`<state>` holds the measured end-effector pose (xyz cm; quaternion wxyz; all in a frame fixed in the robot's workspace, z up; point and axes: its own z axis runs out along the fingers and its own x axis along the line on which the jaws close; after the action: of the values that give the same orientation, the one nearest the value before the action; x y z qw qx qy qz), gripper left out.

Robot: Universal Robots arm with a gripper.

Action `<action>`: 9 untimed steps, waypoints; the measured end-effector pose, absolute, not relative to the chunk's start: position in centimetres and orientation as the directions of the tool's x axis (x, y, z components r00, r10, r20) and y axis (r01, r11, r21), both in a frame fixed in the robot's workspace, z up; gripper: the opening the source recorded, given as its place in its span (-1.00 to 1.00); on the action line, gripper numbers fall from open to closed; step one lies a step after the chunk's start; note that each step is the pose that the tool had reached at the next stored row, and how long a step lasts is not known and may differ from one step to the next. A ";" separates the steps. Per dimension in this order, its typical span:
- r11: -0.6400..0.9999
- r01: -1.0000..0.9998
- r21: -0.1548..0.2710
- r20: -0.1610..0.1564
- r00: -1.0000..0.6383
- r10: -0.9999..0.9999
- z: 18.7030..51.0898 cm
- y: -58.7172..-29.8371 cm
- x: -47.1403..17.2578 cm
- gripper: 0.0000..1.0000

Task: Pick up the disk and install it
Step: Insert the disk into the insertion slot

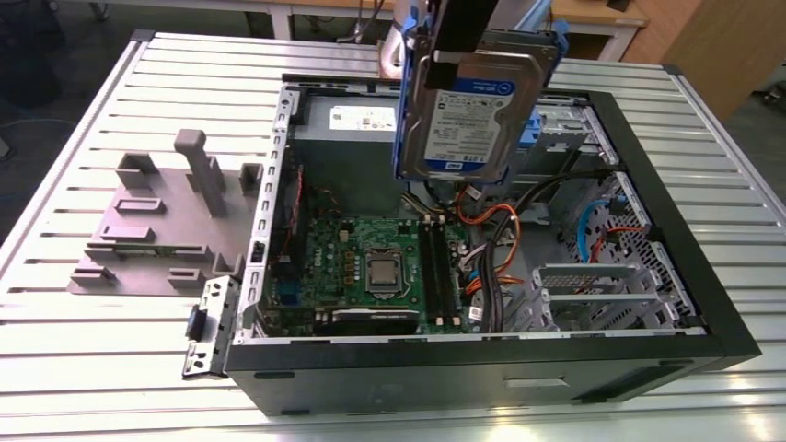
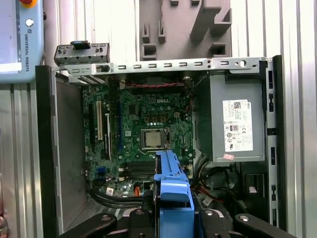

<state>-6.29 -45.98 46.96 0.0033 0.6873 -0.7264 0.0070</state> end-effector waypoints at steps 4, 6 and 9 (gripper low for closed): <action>0.055 -0.998 -0.006 0.020 -0.055 -0.998 47.0 -46.4 -6.3 -0.27; 0.055 -0.998 -0.006 0.021 -0.055 -0.998 46.9 -46.7 -6.2 -0.27; 0.055 -0.998 -0.006 0.024 -0.055 -0.998 46.9 -47.2 -6.2 -0.27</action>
<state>-6.22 -47.17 46.91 0.0064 0.6873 -0.7263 0.0103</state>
